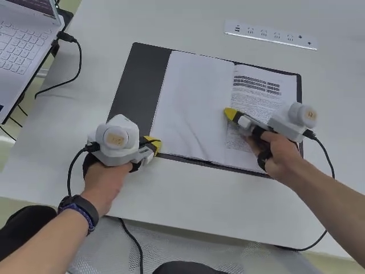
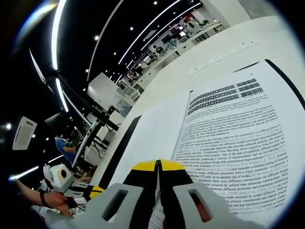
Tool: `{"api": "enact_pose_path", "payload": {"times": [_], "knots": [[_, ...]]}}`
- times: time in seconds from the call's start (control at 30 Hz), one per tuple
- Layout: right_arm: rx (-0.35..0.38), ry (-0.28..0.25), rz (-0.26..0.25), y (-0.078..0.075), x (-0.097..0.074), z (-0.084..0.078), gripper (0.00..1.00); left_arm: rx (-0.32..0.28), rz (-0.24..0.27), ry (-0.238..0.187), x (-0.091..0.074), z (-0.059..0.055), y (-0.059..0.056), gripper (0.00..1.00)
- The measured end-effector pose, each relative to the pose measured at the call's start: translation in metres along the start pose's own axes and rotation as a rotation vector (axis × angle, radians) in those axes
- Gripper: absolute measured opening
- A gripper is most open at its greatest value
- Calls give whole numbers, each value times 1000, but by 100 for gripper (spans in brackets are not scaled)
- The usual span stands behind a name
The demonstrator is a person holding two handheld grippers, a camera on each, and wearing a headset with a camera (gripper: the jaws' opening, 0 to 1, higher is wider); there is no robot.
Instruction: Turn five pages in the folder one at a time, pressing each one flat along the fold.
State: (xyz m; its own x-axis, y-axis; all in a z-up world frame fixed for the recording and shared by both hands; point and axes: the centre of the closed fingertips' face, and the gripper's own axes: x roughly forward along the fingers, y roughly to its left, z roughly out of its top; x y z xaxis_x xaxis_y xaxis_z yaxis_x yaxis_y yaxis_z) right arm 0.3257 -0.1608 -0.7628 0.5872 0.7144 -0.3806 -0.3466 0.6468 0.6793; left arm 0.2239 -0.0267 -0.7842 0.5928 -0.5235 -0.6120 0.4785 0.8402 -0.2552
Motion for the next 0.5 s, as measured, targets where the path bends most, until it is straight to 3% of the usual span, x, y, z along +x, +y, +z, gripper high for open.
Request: {"api": "enact_pose_path", "payload": {"times": [0.27,0.3,0.5], "knots": [[15,-16,8,-1,5,8,0,2,-6,3,1,-1,0,0],[45,-29,10,-2,7,11,0,-1,-5,3,1,-1,2,0],[49,-71,-4,-8,18,25,0,-24,1,-1,1,-1,1,0]]}}
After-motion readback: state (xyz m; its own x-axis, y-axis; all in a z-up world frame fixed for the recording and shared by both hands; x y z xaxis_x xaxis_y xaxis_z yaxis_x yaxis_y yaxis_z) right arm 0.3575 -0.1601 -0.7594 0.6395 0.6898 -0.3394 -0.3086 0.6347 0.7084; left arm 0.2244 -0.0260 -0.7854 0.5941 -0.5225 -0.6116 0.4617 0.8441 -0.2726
